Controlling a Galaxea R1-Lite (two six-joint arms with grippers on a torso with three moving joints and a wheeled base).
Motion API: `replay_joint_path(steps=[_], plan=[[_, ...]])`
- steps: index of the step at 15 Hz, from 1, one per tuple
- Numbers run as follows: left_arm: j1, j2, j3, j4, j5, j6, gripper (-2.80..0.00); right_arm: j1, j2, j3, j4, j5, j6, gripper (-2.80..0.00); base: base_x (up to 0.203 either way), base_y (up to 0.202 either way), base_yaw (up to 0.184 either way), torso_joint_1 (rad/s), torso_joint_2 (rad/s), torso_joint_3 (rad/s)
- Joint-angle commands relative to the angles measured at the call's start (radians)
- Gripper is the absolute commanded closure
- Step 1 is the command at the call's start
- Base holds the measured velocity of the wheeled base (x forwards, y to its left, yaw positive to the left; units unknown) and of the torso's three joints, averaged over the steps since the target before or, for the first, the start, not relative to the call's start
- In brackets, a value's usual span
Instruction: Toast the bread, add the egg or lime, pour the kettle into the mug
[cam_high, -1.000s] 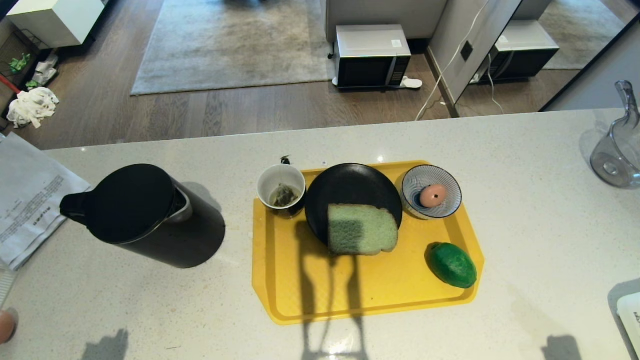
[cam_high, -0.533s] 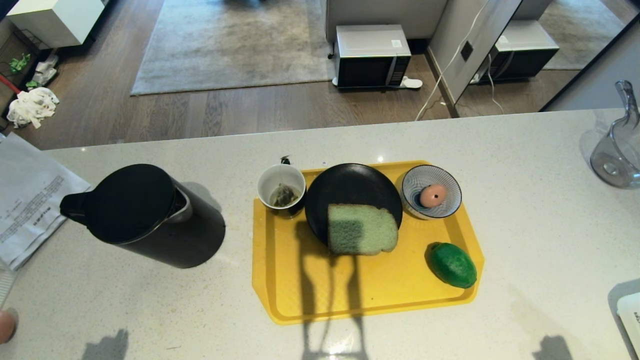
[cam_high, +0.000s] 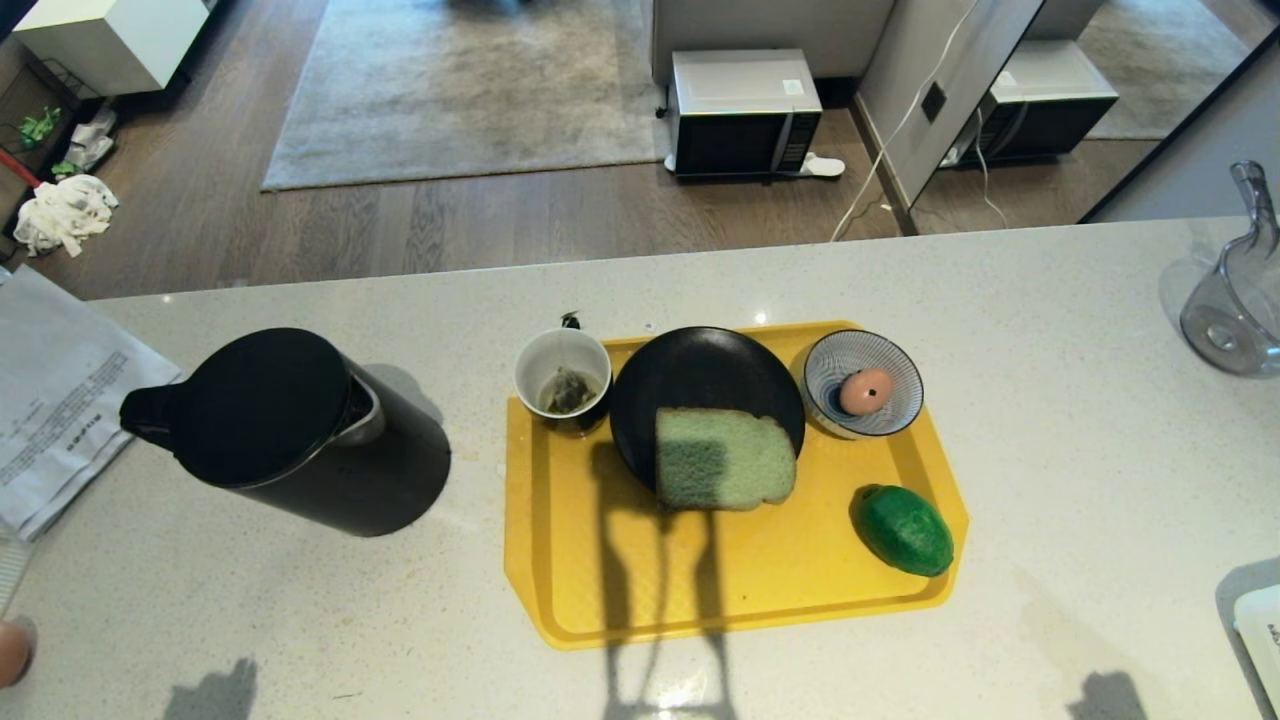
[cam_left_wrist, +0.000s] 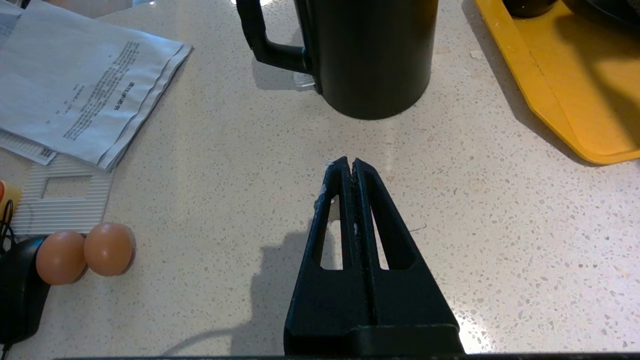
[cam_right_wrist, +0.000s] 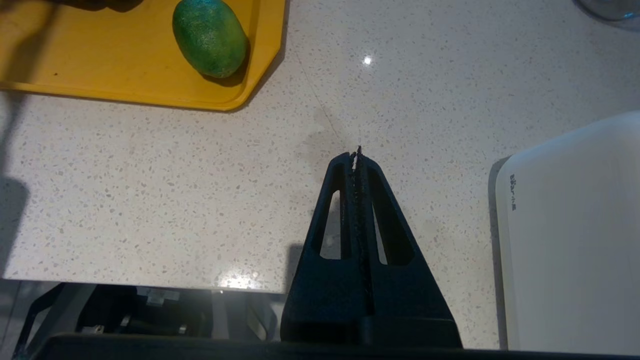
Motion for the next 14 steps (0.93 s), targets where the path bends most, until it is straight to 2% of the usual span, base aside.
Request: replay_joint_path(steps=[1,6,8,9,10,14], plan=[[0.000,-0.002,0.017,-0.001,0.000,0.001,0.00,0.000,0.000,0.000,0.000,-0.001,0.003,0.00,0.000,0.000,0.000,0.000,0.00,0.000],[0.000,-0.002,0.017,-0.002,0.000,0.001,0.00,0.000,0.000,0.000,0.000,-0.002,0.003,0.00,0.000,0.000,0.000,0.000,0.00,0.000],[0.000,-0.002,0.017,-0.002,0.000,0.001,0.00,0.000,0.000,0.000,0.000,-0.061,0.003,0.00,0.000,0.000,0.000,0.000,0.00,0.000],[0.000,-0.002,0.017,0.000,0.000,0.001,0.00,0.000,0.000,0.000,0.000,-0.015,0.003,0.00,0.000,0.000,0.000,0.000,0.00,0.000],[0.000,-0.002,0.017,-0.001,0.000,0.001,0.00,0.000,0.000,0.000,0.000,-0.002,0.003,0.00,0.000,0.000,0.000,0.000,0.00,0.000],[0.000,-0.002,0.017,-0.002,0.000,0.001,0.00,0.000,0.000,0.000,0.000,-0.001,0.004,0.00,0.000,0.000,0.000,0.000,0.00,0.000]])
